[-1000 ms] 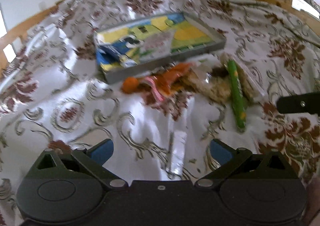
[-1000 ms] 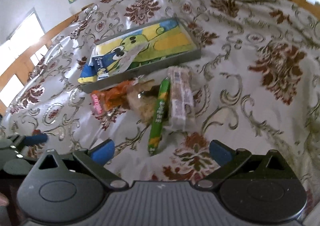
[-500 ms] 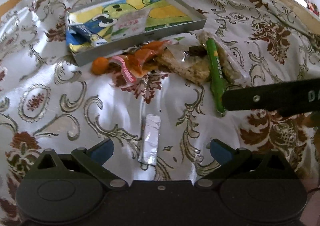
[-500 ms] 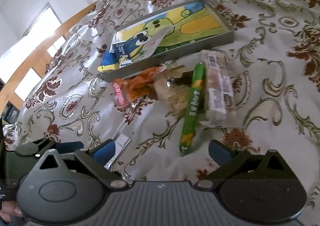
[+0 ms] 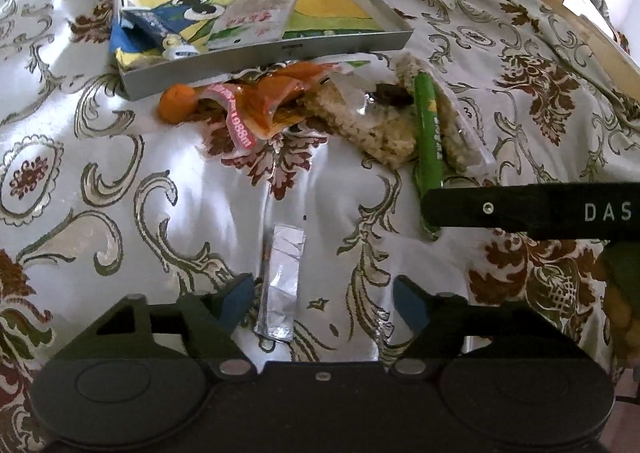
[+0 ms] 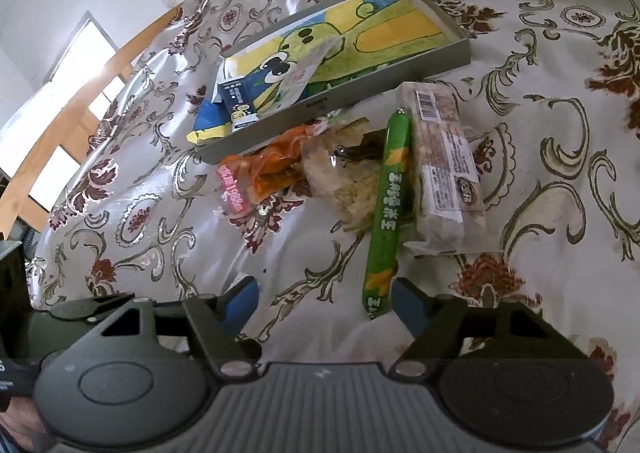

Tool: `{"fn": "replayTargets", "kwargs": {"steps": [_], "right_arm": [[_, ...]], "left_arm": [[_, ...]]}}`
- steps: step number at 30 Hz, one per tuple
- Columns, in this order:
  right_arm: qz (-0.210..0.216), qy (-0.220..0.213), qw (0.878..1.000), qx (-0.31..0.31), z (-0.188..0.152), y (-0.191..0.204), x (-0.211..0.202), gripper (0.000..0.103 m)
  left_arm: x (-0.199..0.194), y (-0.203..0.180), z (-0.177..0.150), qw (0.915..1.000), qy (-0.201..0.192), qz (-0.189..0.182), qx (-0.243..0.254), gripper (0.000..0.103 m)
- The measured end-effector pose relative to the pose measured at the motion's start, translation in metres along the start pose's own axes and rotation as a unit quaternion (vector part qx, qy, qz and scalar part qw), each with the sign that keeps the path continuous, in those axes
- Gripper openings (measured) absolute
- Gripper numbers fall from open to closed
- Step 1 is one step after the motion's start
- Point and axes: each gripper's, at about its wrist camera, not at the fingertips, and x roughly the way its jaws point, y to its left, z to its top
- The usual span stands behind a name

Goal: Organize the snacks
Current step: 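Lower left tool onto the silver foil packet while right tool reaches the green sausage, then close left tool on the foil packet while right tool grasps the green sausage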

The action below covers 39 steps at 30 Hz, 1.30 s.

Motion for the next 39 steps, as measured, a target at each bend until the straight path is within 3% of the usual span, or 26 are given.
{"fn": "replayTargets", "kwargs": {"steps": [4,9,15,19,23,26,34,36,39], "right_arm": [[-0.006,-0.001,1.000,0.000,0.001,-0.001,0.004,0.065],[-0.022,-0.008,1.000,-0.005,0.003,0.000,0.012,0.051],[-0.047,-0.026,0.999,-0.008,0.007,0.000,0.018,0.047],[-0.056,-0.027,0.998,0.001,0.009,-0.006,0.025,0.045],[-0.071,-0.022,0.997,0.003,0.011,-0.009,0.037,0.032],[-0.083,-0.016,0.996,0.003,0.011,-0.008,0.040,0.023],[-0.057,0.005,0.998,0.029,0.004,-0.004,0.030,0.021],[-0.053,0.015,0.998,0.023,0.000,0.000,0.028,0.021],[-0.039,0.032,0.999,0.012,-0.006,0.008,0.026,0.019]], "left_arm": [[0.002,0.005,0.000,0.9999,0.002,-0.002,-0.010,0.066],[0.008,0.009,0.002,0.9998,0.006,0.011,-0.015,0.048],[0.010,0.017,0.004,0.9991,0.005,0.019,-0.038,0.034],[0.015,0.018,0.005,0.9987,0.009,0.025,-0.043,0.032],[0.018,0.015,0.005,0.9988,0.011,0.033,-0.035,0.035],[0.019,0.013,0.005,0.9989,0.012,0.037,-0.027,0.031],[0.015,0.011,0.003,0.9986,0.005,0.047,-0.025,0.018],[0.014,0.009,0.003,0.9988,0.006,0.043,-0.023,0.007],[0.014,0.008,0.002,0.9990,0.009,0.031,-0.030,0.007]]}}
